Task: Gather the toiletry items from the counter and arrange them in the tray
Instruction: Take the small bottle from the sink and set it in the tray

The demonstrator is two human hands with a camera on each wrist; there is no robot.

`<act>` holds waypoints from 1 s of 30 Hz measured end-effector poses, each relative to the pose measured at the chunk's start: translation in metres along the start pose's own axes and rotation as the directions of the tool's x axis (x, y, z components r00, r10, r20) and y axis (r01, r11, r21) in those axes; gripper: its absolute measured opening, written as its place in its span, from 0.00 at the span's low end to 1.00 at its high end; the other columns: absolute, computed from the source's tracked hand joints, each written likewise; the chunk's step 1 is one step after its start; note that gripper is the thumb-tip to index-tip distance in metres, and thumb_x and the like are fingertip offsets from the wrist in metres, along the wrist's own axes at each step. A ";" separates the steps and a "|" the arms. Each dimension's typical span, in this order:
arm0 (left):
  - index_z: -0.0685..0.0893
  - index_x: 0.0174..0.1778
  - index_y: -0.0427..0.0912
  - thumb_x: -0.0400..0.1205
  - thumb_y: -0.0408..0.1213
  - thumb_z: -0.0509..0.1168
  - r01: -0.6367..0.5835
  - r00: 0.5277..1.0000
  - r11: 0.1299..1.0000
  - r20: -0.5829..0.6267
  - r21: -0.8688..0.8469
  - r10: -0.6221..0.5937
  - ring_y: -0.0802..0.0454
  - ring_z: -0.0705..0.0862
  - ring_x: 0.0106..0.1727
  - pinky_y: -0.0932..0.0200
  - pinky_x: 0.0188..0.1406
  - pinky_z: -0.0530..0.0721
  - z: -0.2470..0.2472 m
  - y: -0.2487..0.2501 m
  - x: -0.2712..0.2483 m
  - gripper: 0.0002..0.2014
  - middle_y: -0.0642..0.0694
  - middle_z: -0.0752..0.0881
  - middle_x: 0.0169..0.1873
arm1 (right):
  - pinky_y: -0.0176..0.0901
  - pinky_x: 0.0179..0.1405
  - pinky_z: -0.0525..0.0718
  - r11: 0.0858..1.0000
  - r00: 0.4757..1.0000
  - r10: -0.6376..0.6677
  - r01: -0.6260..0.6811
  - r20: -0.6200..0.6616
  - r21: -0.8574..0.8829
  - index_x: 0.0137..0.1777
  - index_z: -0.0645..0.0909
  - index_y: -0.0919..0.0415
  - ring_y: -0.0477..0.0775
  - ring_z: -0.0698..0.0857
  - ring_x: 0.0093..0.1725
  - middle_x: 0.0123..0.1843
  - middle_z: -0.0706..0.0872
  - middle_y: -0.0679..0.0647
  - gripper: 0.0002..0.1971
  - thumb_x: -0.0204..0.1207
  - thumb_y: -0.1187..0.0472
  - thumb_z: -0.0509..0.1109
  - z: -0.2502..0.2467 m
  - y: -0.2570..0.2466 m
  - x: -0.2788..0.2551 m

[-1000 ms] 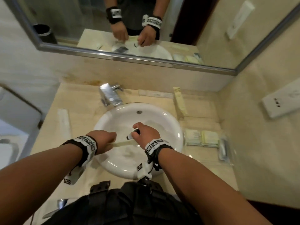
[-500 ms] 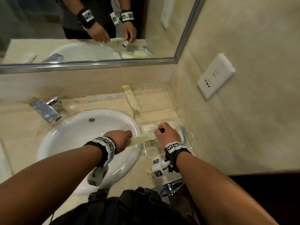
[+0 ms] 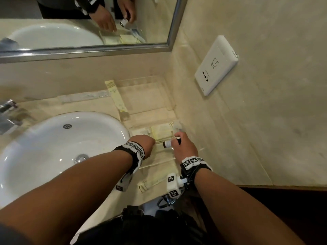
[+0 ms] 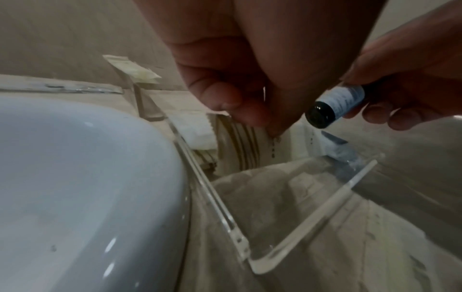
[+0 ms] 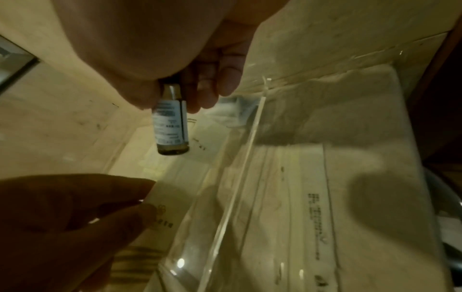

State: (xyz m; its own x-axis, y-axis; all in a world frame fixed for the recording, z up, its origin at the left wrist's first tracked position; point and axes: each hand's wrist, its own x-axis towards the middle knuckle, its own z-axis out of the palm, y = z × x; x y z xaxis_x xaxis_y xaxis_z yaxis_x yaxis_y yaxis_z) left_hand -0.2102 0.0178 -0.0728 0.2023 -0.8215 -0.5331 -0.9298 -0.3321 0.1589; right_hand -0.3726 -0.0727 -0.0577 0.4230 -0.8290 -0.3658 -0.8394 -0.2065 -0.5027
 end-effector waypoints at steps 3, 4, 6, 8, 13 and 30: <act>0.84 0.59 0.45 0.81 0.33 0.60 0.003 1.000 0.999 0.006 0.032 -0.003 0.41 0.86 0.53 0.51 0.48 0.85 0.006 0.004 0.009 0.13 0.43 0.87 0.53 | 0.49 0.49 0.83 0.999 0.995 0.015 -0.011 0.101 -0.048 0.71 0.72 0.44 0.59 0.86 0.50 0.54 0.87 0.52 0.19 0.81 0.44 0.63 0.002 0.007 0.001; 0.83 0.60 0.45 0.81 0.33 0.60 0.002 1.000 0.999 0.006 0.032 -0.002 0.41 0.86 0.54 0.50 0.50 0.85 0.009 0.004 0.010 0.14 0.42 0.86 0.53 | 0.49 0.50 0.84 0.999 0.992 0.017 -0.011 0.121 -0.052 0.70 0.73 0.44 0.59 0.86 0.50 0.54 0.86 0.51 0.19 0.80 0.44 0.64 0.003 0.009 0.002; 0.81 0.64 0.44 0.81 0.33 0.61 -0.004 1.000 1.000 -0.004 0.021 0.004 0.40 0.85 0.56 0.49 0.53 0.85 0.014 0.001 0.011 0.15 0.42 0.84 0.55 | 0.48 0.49 0.82 0.999 0.988 0.021 -0.014 0.152 -0.049 0.68 0.74 0.45 0.57 0.85 0.49 0.51 0.85 0.50 0.18 0.79 0.44 0.65 0.008 0.009 0.005; 0.78 0.67 0.45 0.82 0.35 0.61 -0.002 1.000 1.000 -0.023 -0.011 0.002 0.39 0.84 0.56 0.48 0.53 0.84 0.018 -0.004 0.010 0.17 0.42 0.82 0.57 | 0.45 0.45 0.79 0.999 0.985 0.018 -0.013 0.174 -0.030 0.65 0.76 0.46 0.54 0.84 0.47 0.49 0.84 0.47 0.17 0.79 0.45 0.67 0.013 0.006 0.007; 0.78 0.67 0.50 0.82 0.38 0.59 0.039 0.997 0.997 -0.065 -0.059 -0.043 0.41 0.85 0.54 0.51 0.46 0.82 0.021 -0.016 0.001 0.16 0.46 0.81 0.58 | 0.45 0.44 0.81 0.998 0.969 0.011 -0.027 0.249 0.065 0.52 0.80 0.48 0.51 0.85 0.46 0.48 0.86 0.46 0.12 0.76 0.43 0.70 0.031 -0.008 0.013; 0.83 0.47 0.44 0.68 0.53 0.69 -0.048 0.962 0.990 -0.260 0.134 0.082 0.43 0.77 0.49 0.52 0.36 0.75 0.039 -0.020 -0.023 0.18 0.46 0.79 0.46 | 0.50 0.60 0.84 0.979 0.959 -0.118 0.155 0.259 -0.131 0.74 0.77 0.47 0.56 0.86 0.62 0.64 0.88 0.50 0.19 0.84 0.50 0.63 0.064 -0.035 0.004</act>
State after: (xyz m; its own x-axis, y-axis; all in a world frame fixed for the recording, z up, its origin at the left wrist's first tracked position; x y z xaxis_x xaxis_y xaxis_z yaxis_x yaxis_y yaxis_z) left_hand -0.2083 0.0613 -0.0963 0.1981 -0.9382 -0.2840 -0.9713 -0.2267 0.0716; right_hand -0.3198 -0.0352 -0.0917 0.5926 -0.6361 -0.4942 -0.8007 -0.3990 -0.4468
